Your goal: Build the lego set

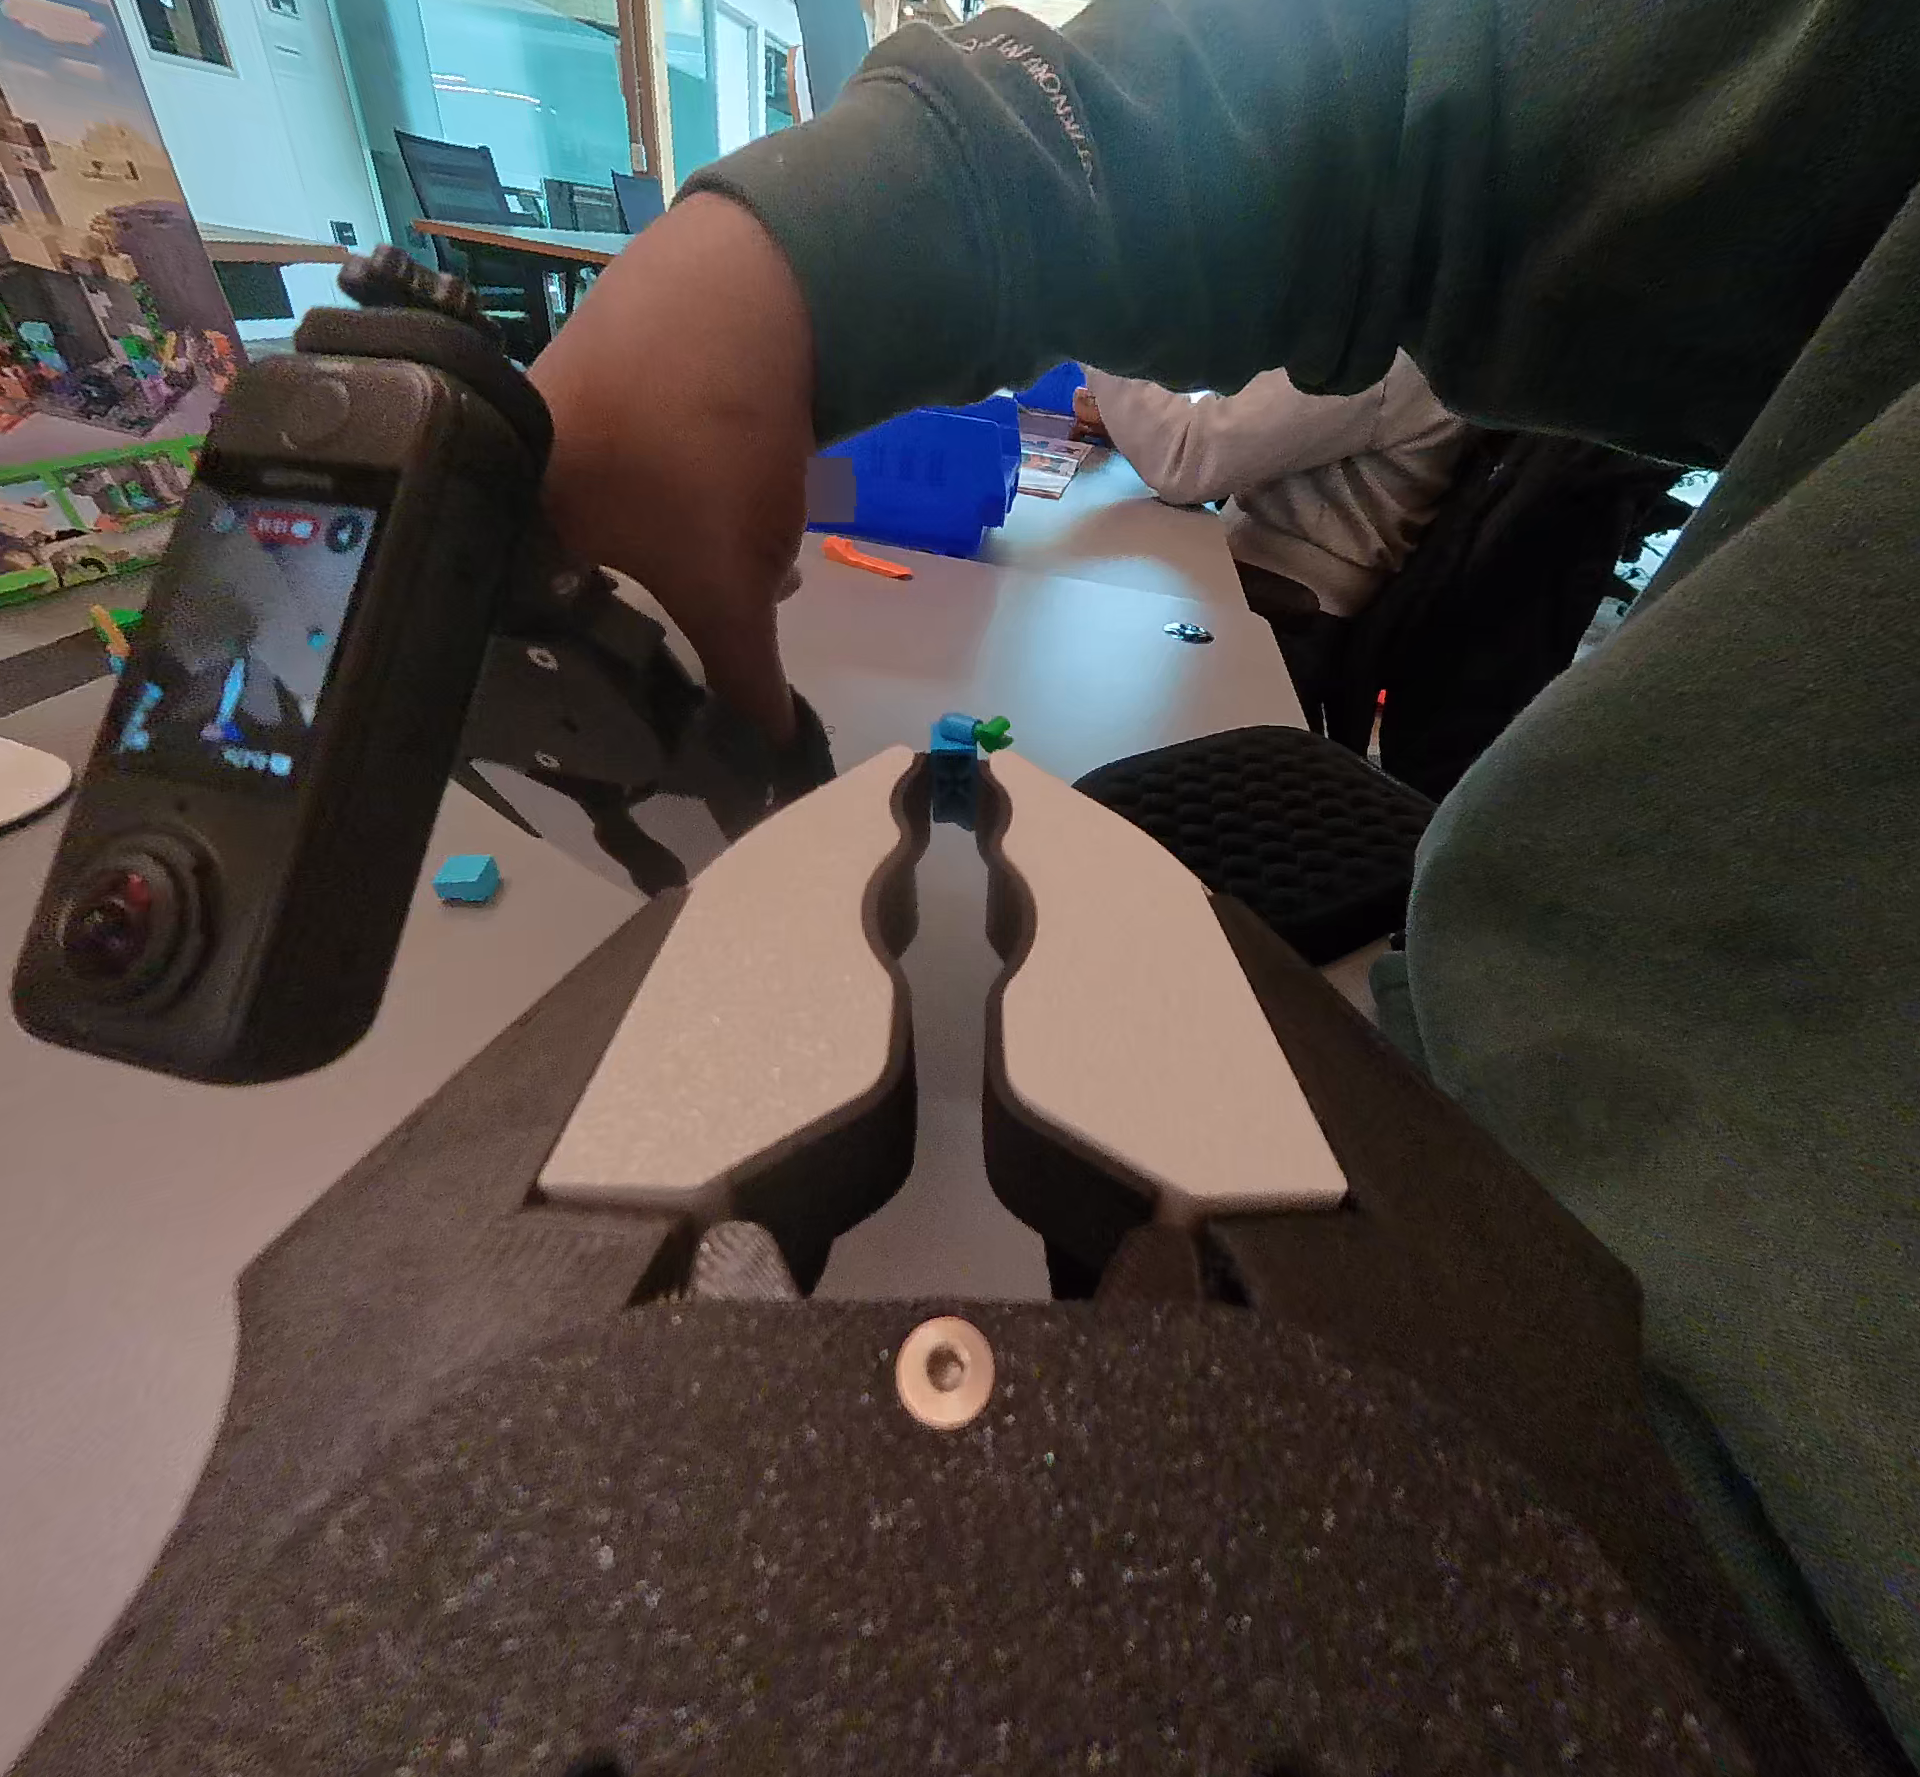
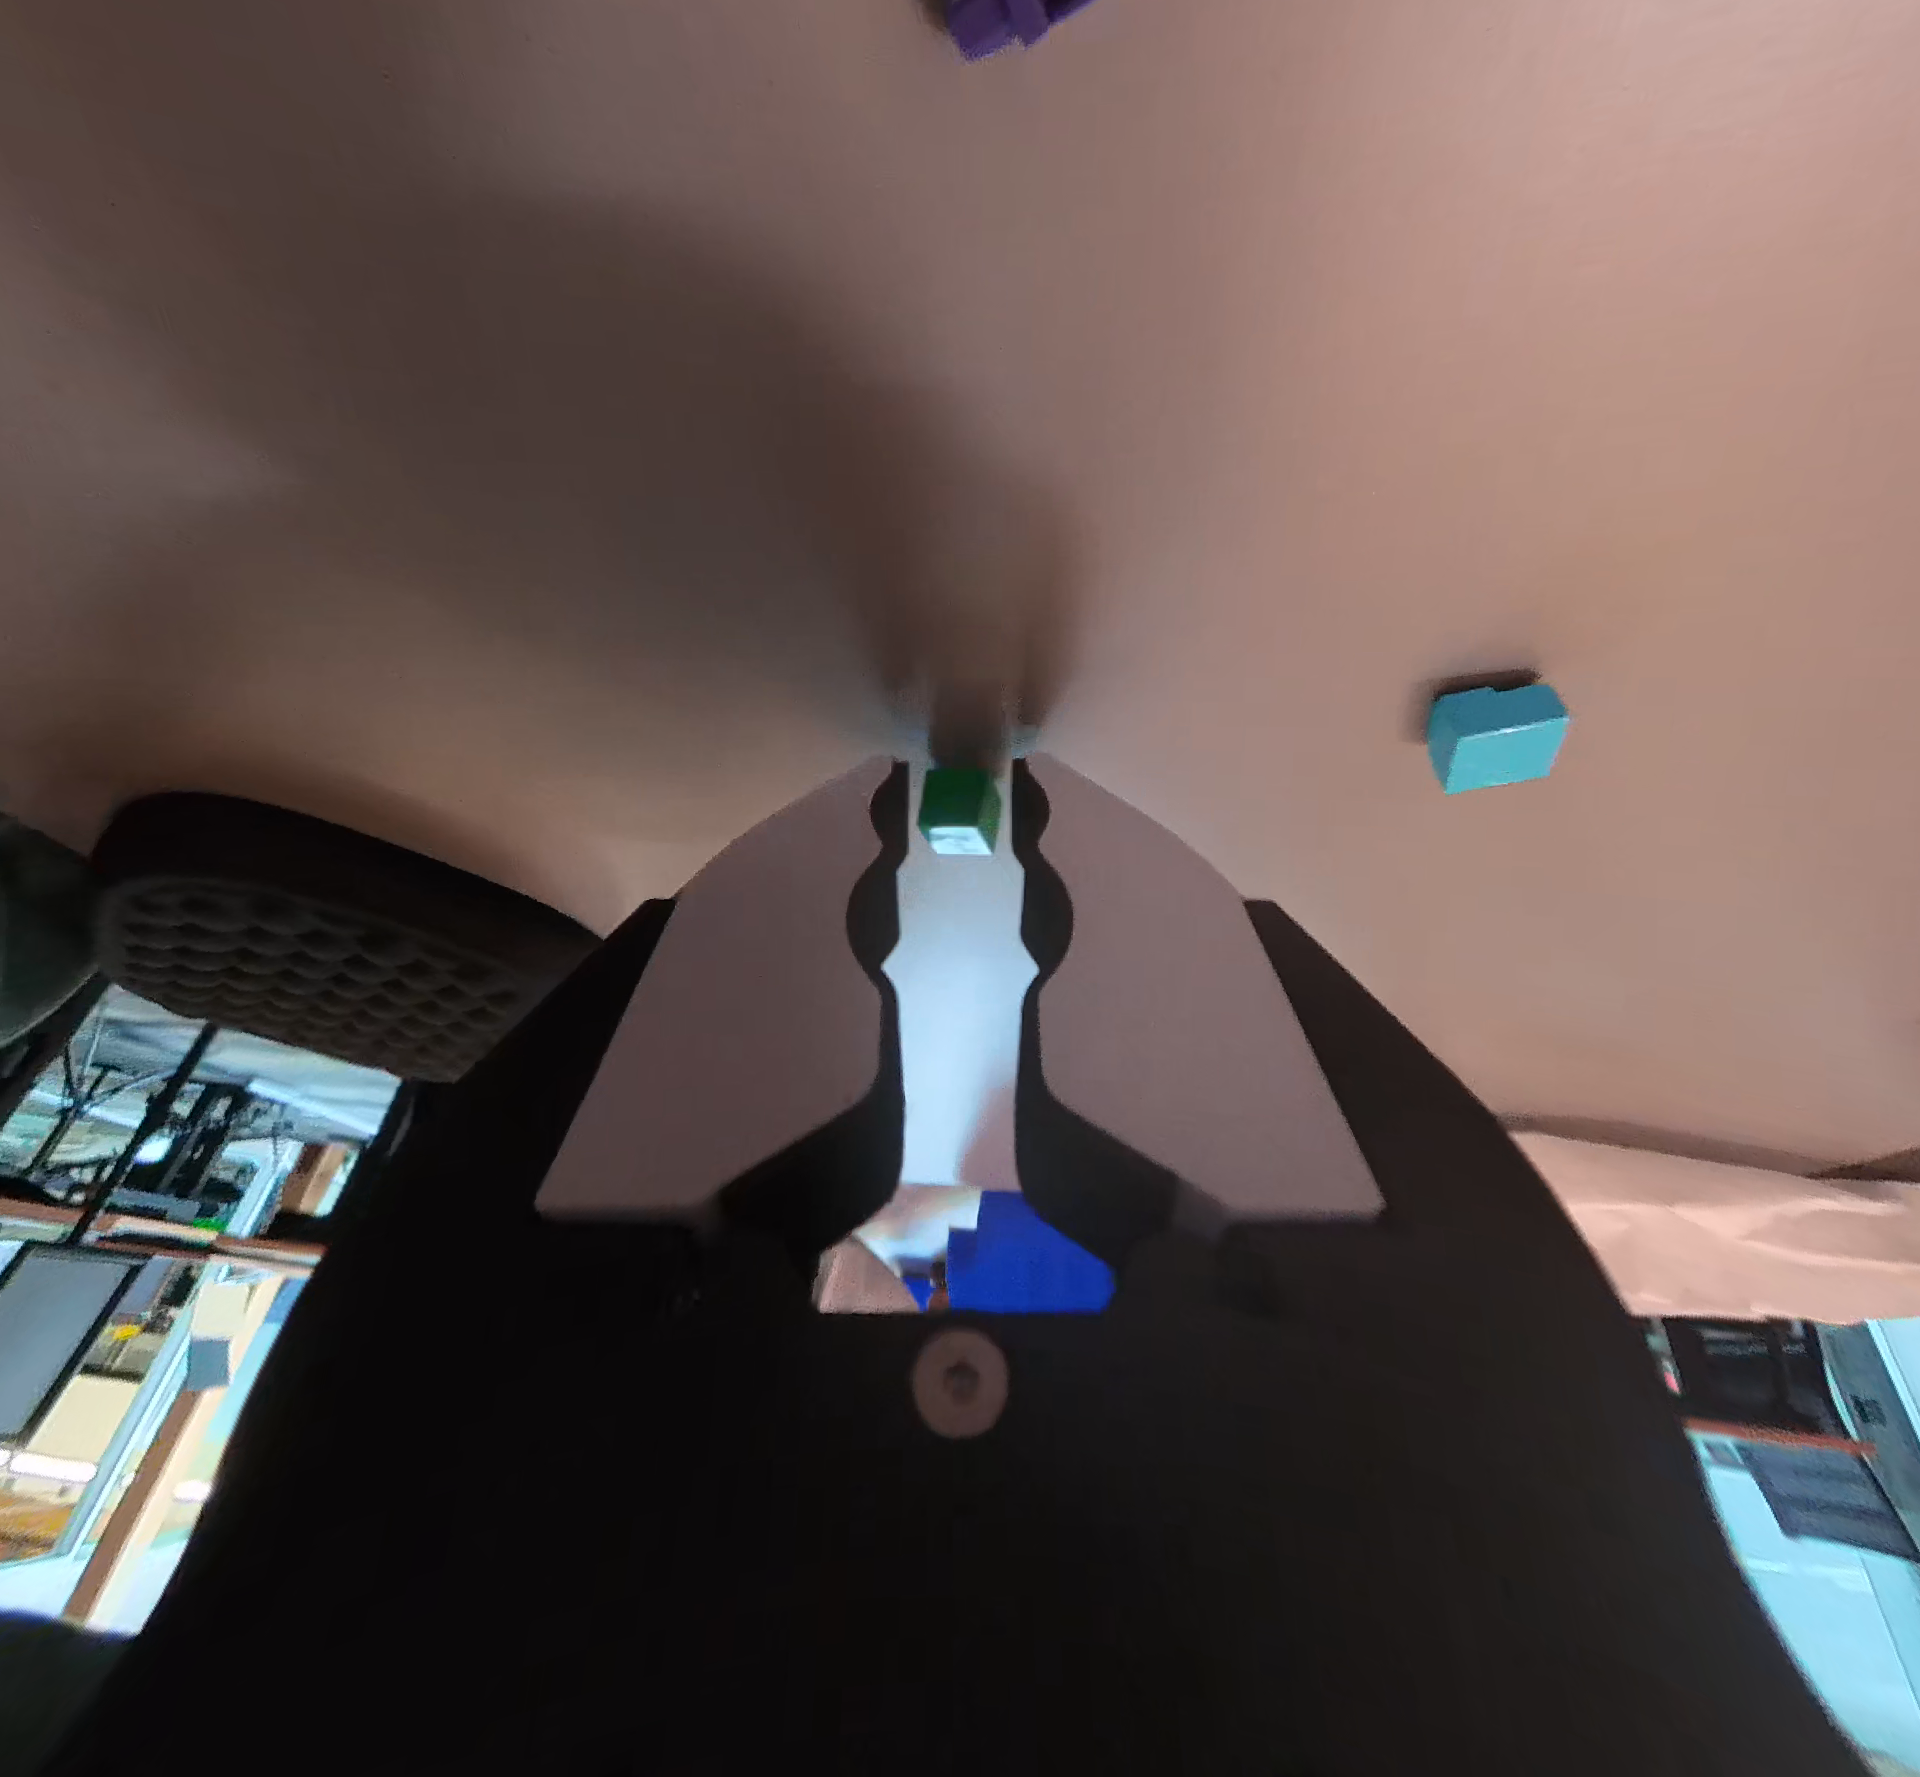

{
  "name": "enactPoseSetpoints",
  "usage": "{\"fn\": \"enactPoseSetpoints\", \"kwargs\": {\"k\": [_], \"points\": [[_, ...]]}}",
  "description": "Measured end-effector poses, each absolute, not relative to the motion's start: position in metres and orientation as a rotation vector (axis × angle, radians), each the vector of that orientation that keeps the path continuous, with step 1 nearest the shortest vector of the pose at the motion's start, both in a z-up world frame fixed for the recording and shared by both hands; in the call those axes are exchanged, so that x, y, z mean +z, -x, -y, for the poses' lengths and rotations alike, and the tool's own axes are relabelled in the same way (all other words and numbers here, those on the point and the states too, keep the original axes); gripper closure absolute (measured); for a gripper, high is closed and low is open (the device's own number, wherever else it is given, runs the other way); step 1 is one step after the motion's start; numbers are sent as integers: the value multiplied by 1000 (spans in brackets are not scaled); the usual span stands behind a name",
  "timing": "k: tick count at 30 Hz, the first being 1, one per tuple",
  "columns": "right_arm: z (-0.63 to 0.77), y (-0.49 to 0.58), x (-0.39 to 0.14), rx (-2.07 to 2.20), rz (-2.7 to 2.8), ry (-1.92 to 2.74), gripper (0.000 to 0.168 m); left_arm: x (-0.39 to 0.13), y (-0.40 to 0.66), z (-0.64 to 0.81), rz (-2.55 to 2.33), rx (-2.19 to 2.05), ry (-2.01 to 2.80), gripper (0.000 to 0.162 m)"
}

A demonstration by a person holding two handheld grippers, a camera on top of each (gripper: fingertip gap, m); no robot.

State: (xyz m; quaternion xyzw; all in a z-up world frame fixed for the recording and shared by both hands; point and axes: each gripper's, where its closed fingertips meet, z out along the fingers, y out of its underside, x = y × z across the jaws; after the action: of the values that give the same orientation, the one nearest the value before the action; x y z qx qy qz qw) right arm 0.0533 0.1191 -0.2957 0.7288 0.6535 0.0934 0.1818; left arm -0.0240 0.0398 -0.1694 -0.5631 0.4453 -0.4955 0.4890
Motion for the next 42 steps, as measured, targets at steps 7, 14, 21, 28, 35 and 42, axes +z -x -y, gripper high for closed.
{"fn": "enactPoseSetpoints", "kwargs": {"k": [7,14,21,28,35,42], "points": [[-130,-32,-270,-64,-2301,-2094,141,-172,23,-40,-1086,-1203,1374,154],[-126,-53,-268,-46,-2909,-1627,147,-177,21,-42,-1097,-1189,1381,154],[-115,-57,-278,25,-3163,-1102,146,-185,19,-47,-1091,-1183,1403,154],[-115,-62,-286,49,-3228,-625,143,-193,17,-52,-1092,-1180,1424,154],[-118,-59,-288,41,-3217,-327,143,-195,18,-55,-1083,-1185,1431,154],[-118,-61,-292,51,-3180,-130,144,-197,16,-54,-1096,-1189,1434,154]]}}
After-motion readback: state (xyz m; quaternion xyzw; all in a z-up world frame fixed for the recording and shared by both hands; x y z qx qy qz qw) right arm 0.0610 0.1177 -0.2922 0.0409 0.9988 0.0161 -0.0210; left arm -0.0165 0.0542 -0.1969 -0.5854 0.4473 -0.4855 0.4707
